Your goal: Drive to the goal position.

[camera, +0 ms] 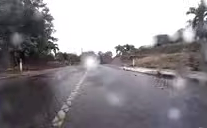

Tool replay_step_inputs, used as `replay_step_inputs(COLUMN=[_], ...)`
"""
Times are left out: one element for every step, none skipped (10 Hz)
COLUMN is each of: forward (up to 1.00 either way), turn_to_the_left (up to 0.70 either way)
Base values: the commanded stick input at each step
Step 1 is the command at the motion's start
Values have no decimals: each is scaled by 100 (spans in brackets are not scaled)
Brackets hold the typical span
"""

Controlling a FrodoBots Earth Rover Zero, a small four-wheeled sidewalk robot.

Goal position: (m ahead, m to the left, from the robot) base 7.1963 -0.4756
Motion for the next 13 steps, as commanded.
replay_step_inputs(forward=[100,100,100,100,100,100,100,100,100,100,100,100,100], turn_to_the_left=[27,25,0,0,0,0,0,0,0,0,0,0,0])
